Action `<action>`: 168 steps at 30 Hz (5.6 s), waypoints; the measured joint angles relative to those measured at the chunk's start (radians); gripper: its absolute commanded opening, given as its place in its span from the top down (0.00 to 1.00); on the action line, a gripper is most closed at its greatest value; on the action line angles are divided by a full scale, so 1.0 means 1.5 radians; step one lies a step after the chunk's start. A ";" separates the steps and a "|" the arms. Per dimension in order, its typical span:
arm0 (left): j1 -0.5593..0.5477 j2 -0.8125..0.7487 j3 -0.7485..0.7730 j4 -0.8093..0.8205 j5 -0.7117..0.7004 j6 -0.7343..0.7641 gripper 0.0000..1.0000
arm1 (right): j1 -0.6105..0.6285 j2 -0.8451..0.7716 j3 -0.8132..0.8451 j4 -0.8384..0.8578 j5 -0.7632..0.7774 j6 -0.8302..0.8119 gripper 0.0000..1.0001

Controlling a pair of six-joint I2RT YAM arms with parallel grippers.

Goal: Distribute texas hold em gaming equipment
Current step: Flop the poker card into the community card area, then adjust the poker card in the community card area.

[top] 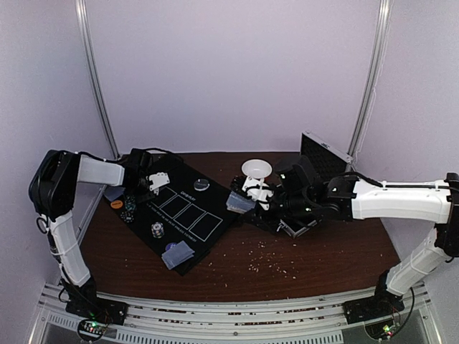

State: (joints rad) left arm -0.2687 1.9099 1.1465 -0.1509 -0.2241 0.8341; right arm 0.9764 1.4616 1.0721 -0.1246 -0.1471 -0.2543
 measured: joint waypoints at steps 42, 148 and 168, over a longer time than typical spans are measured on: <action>0.054 0.208 0.335 -0.239 0.073 -0.551 0.37 | 0.000 -0.022 -0.025 0.004 0.005 0.011 0.61; 0.002 0.184 0.321 -0.349 0.134 -0.458 1.00 | -0.001 -0.022 -0.020 -0.006 0.006 0.010 0.61; 0.003 0.188 0.323 -0.362 -0.014 -0.453 1.00 | -0.001 -0.022 -0.020 -0.006 0.006 0.010 0.61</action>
State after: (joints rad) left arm -0.2646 2.1918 1.6310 -0.6937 -0.2459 0.1547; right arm 0.9756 1.4292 1.0428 -0.1337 -0.1375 -0.2394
